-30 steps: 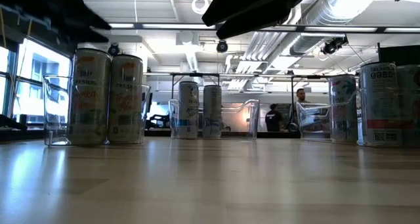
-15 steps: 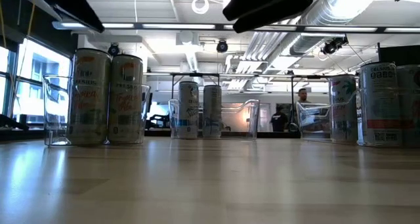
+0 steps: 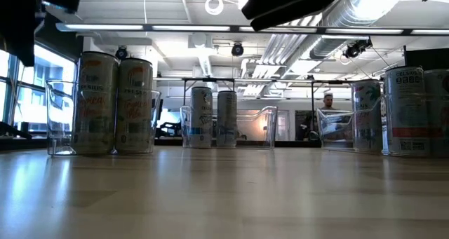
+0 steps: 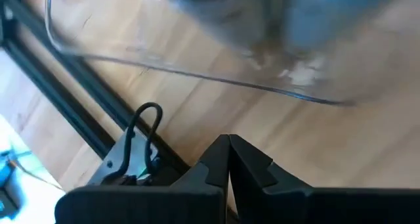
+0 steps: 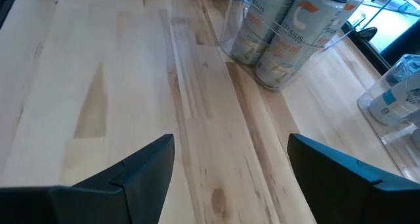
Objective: Sort soda cans
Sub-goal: Adjust the transparent bins
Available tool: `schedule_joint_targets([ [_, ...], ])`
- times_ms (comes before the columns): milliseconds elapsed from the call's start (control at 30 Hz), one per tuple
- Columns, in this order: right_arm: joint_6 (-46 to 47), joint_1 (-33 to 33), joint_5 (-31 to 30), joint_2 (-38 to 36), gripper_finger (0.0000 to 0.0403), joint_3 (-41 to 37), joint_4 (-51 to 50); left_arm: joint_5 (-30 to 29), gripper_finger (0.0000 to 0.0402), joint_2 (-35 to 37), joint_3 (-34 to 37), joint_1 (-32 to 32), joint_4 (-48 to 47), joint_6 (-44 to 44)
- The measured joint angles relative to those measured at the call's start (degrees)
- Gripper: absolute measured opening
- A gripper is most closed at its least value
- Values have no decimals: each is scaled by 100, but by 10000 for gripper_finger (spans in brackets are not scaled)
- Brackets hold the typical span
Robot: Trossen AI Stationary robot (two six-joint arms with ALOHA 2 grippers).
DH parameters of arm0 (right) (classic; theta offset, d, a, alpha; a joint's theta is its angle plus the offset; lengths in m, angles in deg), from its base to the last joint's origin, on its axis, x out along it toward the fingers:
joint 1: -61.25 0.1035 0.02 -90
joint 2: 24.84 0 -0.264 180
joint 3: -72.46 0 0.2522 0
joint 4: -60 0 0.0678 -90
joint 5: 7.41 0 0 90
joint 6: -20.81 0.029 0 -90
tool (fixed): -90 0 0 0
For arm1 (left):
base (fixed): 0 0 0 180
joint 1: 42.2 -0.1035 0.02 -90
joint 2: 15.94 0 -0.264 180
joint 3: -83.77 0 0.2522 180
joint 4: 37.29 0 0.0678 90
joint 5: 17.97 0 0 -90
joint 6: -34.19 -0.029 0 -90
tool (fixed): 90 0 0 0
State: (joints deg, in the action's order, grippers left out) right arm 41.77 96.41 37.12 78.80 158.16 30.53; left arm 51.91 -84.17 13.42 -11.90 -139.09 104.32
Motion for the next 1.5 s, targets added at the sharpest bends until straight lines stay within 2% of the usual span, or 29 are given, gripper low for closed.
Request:
schedule_joint_targets([
  [267, -43, 4, 7, 0, 291, 0, -81, -116, 0, 719, 1694, -373, 1349, 475],
  [400, -27, -26, 8, 0, 291, 0, -43, -655, 0, 907, 1965, -553, 1666, 571],
  [633, -43, -26, -6, 2, 291, -1, 13, -1126, 0, 941, 2511, -858, 2186, 539],
  [800, -43, -26, -14, 2, 291, -2, 13, -1691, 0, 950, 2655, -1134, 2307, 398],
  [1067, -62, -39, -19, 2, 291, -2, 11, -2356, 0, 946, 2692, -1882, 2380, -443],
  [1500, -65, -39, -22, 2, 291, -2, 6, -2339, 0, 938, 3008, -3340, 3724, -1370],
])
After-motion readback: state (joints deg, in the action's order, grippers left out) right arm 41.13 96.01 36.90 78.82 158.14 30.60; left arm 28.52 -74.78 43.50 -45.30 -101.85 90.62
